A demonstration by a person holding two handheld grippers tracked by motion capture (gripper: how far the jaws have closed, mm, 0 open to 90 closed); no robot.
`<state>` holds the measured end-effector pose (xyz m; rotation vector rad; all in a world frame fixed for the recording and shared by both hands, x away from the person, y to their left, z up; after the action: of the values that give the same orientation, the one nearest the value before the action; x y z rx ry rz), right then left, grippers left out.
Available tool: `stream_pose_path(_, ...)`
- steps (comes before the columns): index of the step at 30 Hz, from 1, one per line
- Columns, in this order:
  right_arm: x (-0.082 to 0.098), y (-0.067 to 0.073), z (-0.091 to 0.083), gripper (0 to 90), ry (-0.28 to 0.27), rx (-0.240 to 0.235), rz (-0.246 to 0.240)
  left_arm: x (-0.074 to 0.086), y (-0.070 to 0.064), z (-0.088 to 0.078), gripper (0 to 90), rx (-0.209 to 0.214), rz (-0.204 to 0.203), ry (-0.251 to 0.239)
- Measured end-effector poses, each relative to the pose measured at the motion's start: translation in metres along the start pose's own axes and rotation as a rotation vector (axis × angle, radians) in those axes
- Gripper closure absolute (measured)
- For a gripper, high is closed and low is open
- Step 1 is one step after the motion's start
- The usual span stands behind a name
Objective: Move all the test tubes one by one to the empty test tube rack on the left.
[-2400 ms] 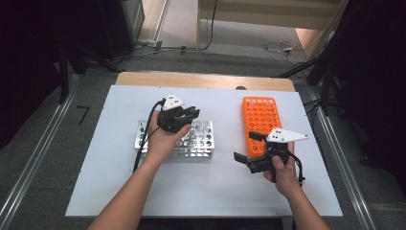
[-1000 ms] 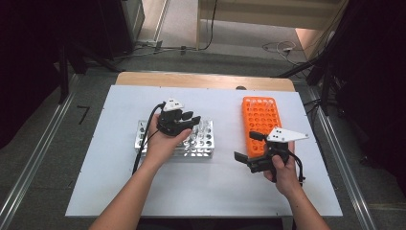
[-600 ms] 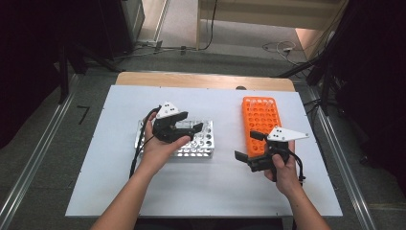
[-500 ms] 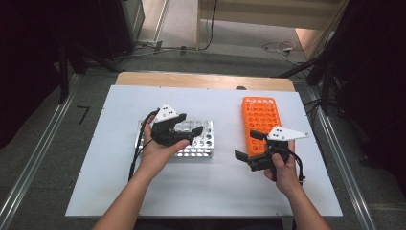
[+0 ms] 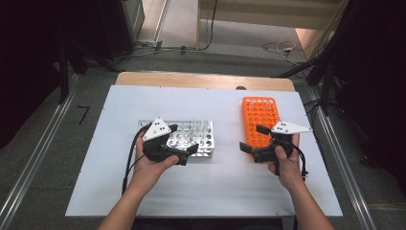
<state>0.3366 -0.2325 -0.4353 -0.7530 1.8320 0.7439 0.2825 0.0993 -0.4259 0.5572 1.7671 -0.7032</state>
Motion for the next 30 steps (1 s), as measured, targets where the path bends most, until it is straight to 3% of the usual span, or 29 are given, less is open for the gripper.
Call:
stream_pose_path(6,0.0,-0.016,0.001,0.0,-0.002,0.037,0.028,0.007,0.0,-0.007,0.0,0.019,-0.007,-0.002)
stream_pose_path(16,-0.003,-0.041,0.003,0.0,-0.001,0.095,0.072,0.012,0.001,-0.011,0.0,0.017,-0.018,-0.001)
stream_pose_path(27,-0.009,-0.072,0.011,4.8,0.054,0.22,0.127,0.014,0.004,-0.012,0.0,0.011,-0.021,0.002)
stream_pose_path(30,-0.009,-0.078,0.013,13.0,0.067,0.271,0.143,0.014,0.005,-0.012,0.0,0.006,-0.024,0.0)
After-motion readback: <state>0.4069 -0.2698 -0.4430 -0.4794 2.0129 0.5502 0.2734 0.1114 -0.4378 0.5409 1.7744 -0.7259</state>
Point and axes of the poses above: each handheld gripper's, and its own axes: z roughly forward along the jaws, x roughly out of its underside, y roughly to its left, the point moved 2 cm from there along z, roughly forward along the jaws, and after that the axes turned 7 degrees about -y, right-handed, at the moved point
